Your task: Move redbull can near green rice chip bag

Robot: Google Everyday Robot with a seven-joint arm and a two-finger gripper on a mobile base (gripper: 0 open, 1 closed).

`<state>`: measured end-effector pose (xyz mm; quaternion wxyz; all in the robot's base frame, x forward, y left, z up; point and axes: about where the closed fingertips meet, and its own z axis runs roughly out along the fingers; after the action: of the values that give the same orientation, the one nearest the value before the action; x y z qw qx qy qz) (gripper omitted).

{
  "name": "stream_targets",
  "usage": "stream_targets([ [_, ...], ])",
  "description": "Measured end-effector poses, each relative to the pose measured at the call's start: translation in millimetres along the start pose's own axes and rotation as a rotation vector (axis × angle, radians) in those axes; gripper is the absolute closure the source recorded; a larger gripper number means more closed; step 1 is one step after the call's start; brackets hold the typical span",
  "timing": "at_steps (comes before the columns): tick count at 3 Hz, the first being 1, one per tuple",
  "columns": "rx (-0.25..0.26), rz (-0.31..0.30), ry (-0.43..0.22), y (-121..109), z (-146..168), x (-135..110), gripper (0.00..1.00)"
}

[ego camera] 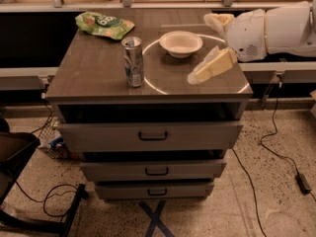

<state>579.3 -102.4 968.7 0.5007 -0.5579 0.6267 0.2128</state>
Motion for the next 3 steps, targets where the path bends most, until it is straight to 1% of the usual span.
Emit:
stream_targets([
  [1, -0.044, -0.002, -0.098, -12, 46, -4, 0.0],
  [2, -0.075, 0.012, -0.176, -17, 80, -1, 0.0],
  [3, -0.099, 0.034, -0.233, -17, 103, 3, 0.0],
])
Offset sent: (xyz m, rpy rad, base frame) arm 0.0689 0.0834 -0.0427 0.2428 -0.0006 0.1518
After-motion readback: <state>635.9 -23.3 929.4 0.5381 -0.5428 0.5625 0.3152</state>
